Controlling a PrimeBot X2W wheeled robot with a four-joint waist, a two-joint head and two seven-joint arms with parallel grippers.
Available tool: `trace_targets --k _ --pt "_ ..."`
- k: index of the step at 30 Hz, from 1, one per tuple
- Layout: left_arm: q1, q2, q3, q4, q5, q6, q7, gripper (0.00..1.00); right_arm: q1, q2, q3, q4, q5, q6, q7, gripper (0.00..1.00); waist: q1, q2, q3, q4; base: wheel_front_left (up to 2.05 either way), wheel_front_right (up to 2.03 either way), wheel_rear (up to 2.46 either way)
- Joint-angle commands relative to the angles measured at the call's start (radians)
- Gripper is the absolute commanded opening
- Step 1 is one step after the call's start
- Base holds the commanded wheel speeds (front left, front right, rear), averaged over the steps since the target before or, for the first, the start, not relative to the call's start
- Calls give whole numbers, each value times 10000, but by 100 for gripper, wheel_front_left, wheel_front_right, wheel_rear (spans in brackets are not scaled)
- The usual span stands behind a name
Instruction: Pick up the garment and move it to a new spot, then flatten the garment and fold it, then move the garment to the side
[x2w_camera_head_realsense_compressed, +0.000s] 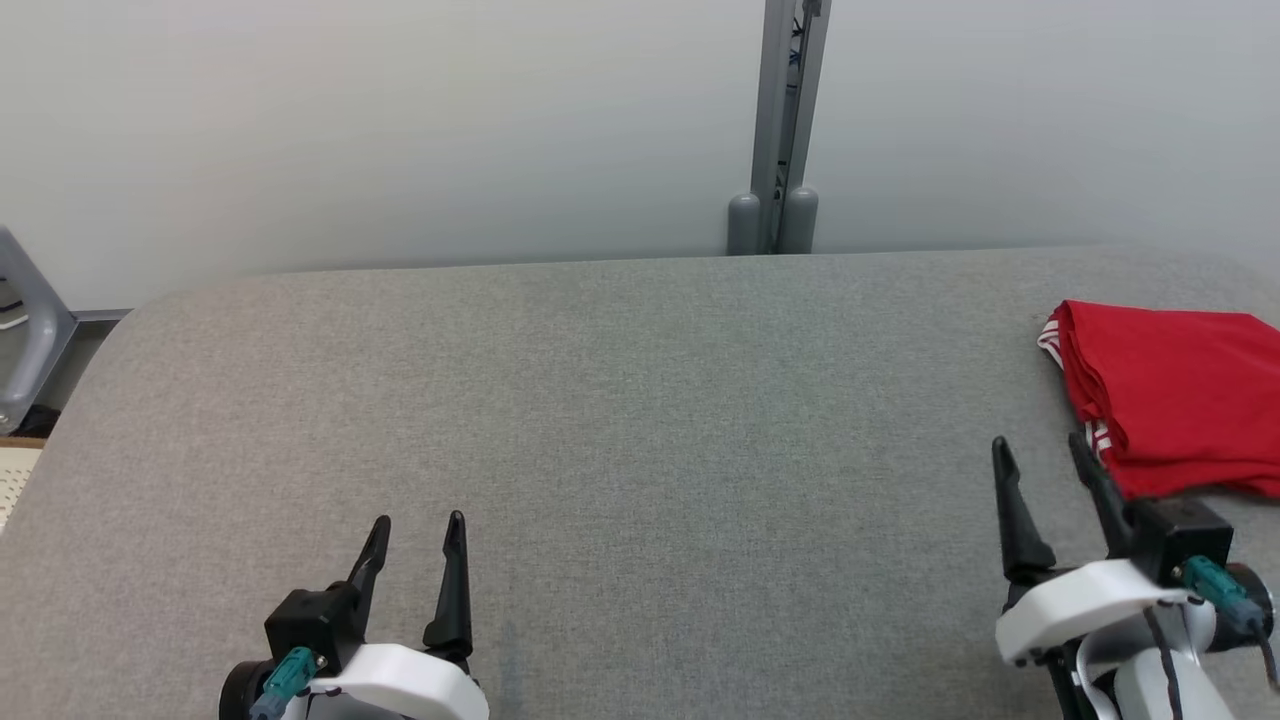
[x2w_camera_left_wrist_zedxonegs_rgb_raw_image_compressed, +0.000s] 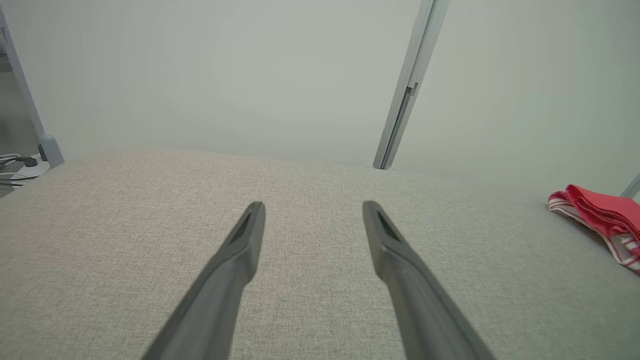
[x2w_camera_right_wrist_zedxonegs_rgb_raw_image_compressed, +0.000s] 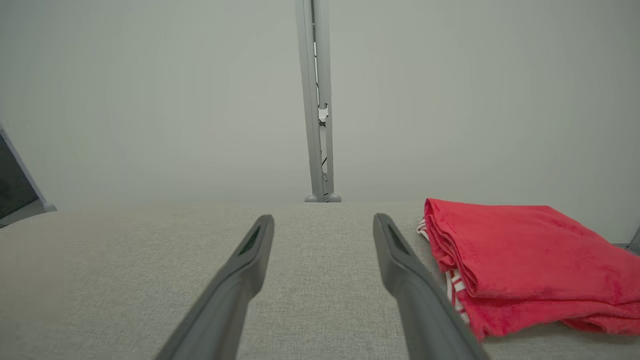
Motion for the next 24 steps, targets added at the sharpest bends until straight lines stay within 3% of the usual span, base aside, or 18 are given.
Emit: trace_targets --k 1,10,24 --pt "16 47 -6 -22 -48 50 -43 100 279 3 101 -217 119 2 -40 100 0 0 -11 69 0 0 0" --pt "250 44 -61 -93 85 223 -43 100 1668 -16 527 -1380 1094 2 -40 100 0 0 -41 198 0 0 0" --pt "321 44 -27 53 261 343 -43 100 1986 -13 496 -1697 885 2 -10 100 0 0 -74 201 0 0 0"
